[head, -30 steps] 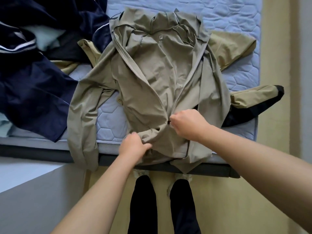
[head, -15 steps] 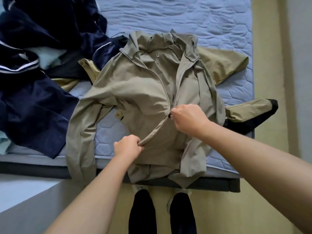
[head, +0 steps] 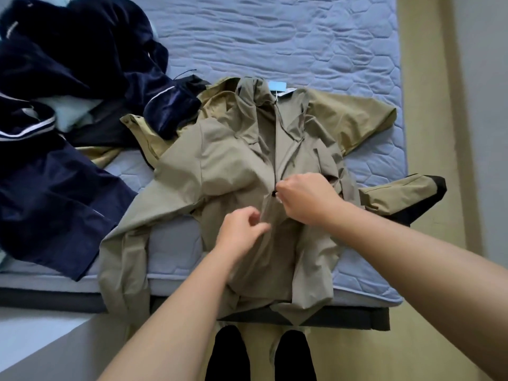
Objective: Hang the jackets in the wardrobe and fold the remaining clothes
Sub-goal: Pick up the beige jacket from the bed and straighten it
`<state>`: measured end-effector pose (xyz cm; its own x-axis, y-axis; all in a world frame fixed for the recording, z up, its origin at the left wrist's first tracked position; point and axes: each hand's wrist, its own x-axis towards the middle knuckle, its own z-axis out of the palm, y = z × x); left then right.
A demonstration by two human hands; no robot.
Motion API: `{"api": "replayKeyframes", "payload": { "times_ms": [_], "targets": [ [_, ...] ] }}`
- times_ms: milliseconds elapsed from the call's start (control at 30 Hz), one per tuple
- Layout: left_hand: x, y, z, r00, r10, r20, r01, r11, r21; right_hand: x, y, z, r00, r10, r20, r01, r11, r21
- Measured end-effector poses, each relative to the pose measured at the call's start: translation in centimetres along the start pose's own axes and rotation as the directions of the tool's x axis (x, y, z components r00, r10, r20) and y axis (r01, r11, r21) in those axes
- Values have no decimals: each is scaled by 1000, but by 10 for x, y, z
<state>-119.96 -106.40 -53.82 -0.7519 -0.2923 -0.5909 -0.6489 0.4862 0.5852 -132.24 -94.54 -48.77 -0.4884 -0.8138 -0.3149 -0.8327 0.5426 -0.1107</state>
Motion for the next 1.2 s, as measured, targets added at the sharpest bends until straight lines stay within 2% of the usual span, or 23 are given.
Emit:
{"api": "replayKeyframes", "payload": {
  "times_ms": [67,100,200,267,333,400,467,533,633,800,867,967,1033,1100,1133,1200],
  "targets": [
    [11,18,0,998,14,-62,-16,1000,-23,2,1,-5,1000,-1,11,1,1000,-30],
    [12,14,0,997,-11,-71,12,1000,19,4,5,-9,1000,6,14,-5,999,-41],
    [-4,-28,-2,989,-147,-17,147,957,248,5,20,-18,998,58,-2,-58,996,-62],
    [-10,-48,-4,979,-201,40,183,946,268,7,23,-14,998,55,-20,-56,997,-57],
    [3,-35,-6,989,-123,76,105,972,213,6,17,-4,998,53,-15,-53,998,-27],
    [20,-10,-5,999,-39,17,37,994,107,5,11,1,997,28,-68,-29,1000,-10],
    [28,6,-2,999,-34,-36,38,993,110,7,14,-1,990,65,-126,-67,998,-12],
    [22,0,-1,999,-26,-47,37,965,261,10,21,-3,991,50,-121,-54,998,-26],
    [6,-28,4,1000,16,-14,-7,869,494,10,27,-3,988,26,-152,-32,999,-41],
    [-7,-68,4,991,-111,69,41,767,640,6,37,-7,968,81,-236,-99,993,-65],
    [-4,-63,0,986,-134,96,48,791,609,3,40,-4,967,68,-245,-90,993,-82],
    [9,-30,-13,978,-186,92,130,894,429,-1,37,0,966,57,-253,-78,994,-73],
    [25,1,-30,984,-169,-59,179,956,234,-6,31,3,961,48,-271,-72,994,-79],
    [45,38,-47,974,-159,-160,159,987,-11,-9,25,8,959,16,-282,-36,997,-65],
    [54,58,-55,976,-155,-151,142,986,-91,-10,21,10,957,-2,-290,-14,999,-52],
    [66,95,-65,979,-201,-17,198,976,-94,-11,16,12,957,-26,-289,11,999,-52]
  ]
}}
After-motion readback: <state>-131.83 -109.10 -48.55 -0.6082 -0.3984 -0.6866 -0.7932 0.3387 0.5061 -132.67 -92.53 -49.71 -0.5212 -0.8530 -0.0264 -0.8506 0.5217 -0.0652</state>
